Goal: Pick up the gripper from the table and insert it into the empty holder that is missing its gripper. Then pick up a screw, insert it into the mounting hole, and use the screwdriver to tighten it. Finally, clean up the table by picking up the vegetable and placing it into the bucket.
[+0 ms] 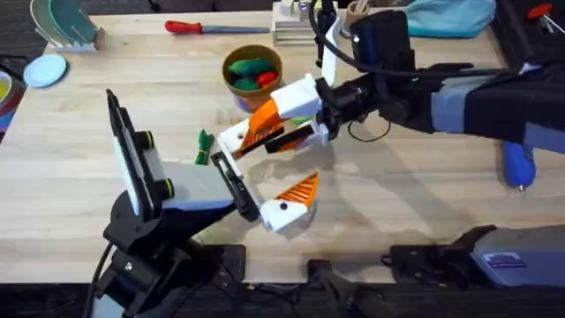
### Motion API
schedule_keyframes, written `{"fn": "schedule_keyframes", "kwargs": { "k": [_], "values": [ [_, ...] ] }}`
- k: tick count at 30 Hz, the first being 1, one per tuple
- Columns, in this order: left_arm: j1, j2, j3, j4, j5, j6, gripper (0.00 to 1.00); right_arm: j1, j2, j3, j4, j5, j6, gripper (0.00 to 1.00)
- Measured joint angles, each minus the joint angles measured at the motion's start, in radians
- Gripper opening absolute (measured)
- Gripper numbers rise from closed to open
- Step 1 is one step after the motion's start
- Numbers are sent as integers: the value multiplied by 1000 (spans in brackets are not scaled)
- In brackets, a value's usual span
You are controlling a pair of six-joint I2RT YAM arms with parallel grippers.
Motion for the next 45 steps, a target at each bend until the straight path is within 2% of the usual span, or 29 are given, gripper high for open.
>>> {"fn": "schedule_keyframes", "kwargs": {
  "k": [7,14,17,21,27,32,35,40,45],
  "values": [
    [0,0,0,0,0,0,992,-45,0,0,32,34,-15,991],
    [0,0,0,0,0,0,993,-187,0,22,60,124,-87,993],
    [0,0,0,0,0,0,993,-242,0,73,17,192,-147,992],
    [0,0,0,0,0,0,993,-266,0,144,-175,328,-285,992],
    [0,0,0,0,0,0,993,-243,0,266,-542,629,-557,992],
    [0,0,0,0,0,0,993,-157,0,325,-631,926,-735,993],
    [0,0,0,0,0,0,993,-108,0,326,-644,1045,-785,993],
    [0,0,0,0,0,0,993,-71,5,327,-616,1087,-809,991],
    [0,0,0,0,0,0,993,-48,69,330,-568,1094,-829,970]
  ]
}}
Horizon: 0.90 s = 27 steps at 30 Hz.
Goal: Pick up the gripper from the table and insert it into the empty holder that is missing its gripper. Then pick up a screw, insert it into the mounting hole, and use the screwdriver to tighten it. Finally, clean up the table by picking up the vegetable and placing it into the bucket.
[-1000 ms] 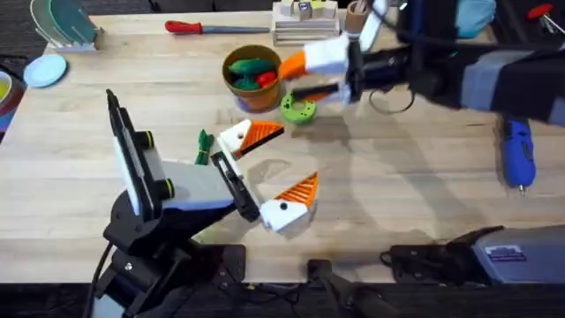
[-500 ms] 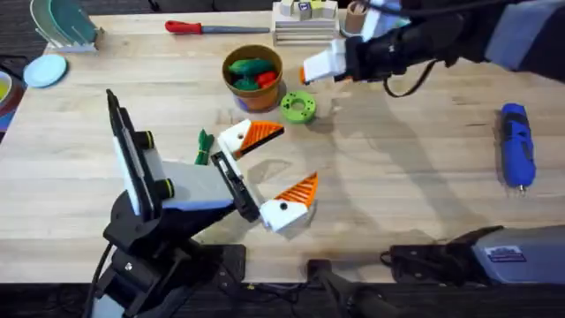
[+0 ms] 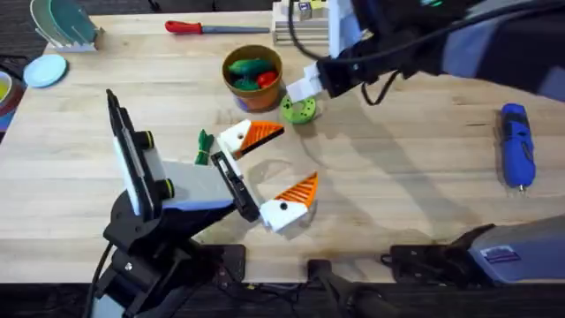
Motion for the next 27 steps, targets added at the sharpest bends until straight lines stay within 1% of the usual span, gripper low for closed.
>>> {"fn": "schedule_keyframes", "kwargs": {
  "k": [5,9,11,15,19,23,25,27],
  "values": [
    [0,0,0,0,0,0,993,33,79,4,14,4,-58,949],
    [0,0,0,0,0,0,993,60,127,30,14,9,-116,946],
    [0,0,0,0,0,0,993,70,146,49,17,11,-137,934],
    [0,0,0,0,0,0,993,84,178,90,40,13,-170,875],
    [0,0,0,0,0,0,993,104,194,112,51,19,-206,779],
    [0,0,0,0,0,0,992,123,209,113,47,31,-224,627],
    [0,0,0,0,0,0,993,128,219,113,43,37,-230,567],
    [0,0,0,0,0,0,993,128,225,113,38,41,-231,533]
  ]
}}
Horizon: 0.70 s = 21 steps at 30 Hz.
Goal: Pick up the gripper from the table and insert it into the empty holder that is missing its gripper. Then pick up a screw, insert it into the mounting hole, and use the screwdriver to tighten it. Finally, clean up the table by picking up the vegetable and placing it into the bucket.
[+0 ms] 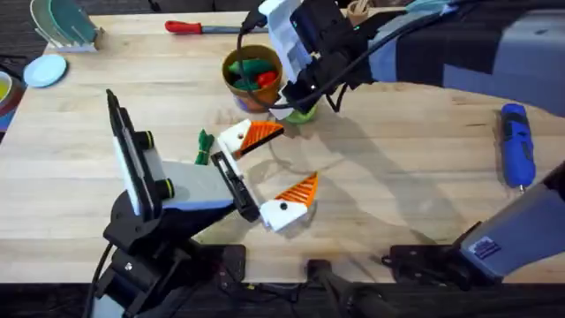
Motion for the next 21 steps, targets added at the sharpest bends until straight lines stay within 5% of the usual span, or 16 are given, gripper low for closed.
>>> {"fn": "schedule_keyframes", "kwargs": {
  "k": [6,10,21],
  "values": [
    [0,0,0,0,0,0,993,0,12,0,-8,36,-4,513],
    [0,0,0,0,0,0,994,1,30,0,-3,42,-7,361],
    [0,0,0,0,0,0,994,27,41,0,3,61,-7,186]
  ]
}}
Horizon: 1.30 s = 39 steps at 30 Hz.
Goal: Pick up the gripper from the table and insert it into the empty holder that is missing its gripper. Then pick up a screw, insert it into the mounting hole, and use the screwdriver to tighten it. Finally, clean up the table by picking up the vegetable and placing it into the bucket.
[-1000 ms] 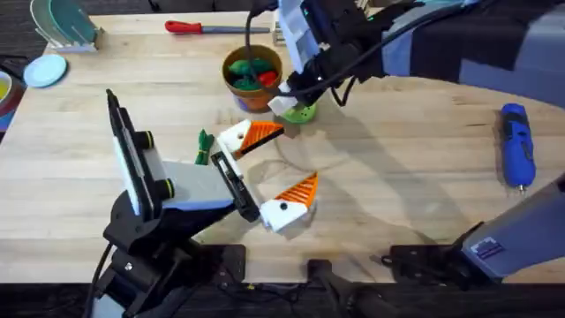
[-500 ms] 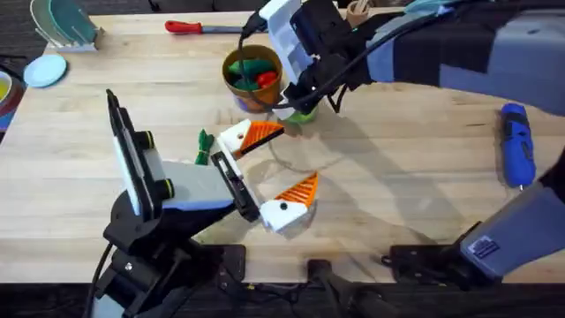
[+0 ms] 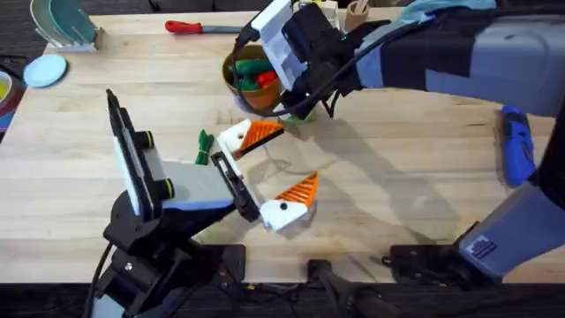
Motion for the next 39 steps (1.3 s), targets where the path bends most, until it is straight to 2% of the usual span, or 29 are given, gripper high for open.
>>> {"fn": "schedule_keyframes", "kwargs": {
  "k": [2,5,6,13,26,39],
  "values": [
    [0,0,0,0,0,0,994,0,0,0,1,9,0,154],
    [0,0,0,0,0,0,994,0,0,1,6,30,0,18],
    [0,0,0,0,0,0,994,0,0,2,6,37,0,9],
    [0,0,0,0,0,0,994,0,0,4,-5,57,0,7],
    [0,0,0,0,0,0,993,-14,-31,21,-134,68,0,7],
    [0,0,0,0,0,0,993,-33,-235,21,-230,70,0,7]
  ]
}}
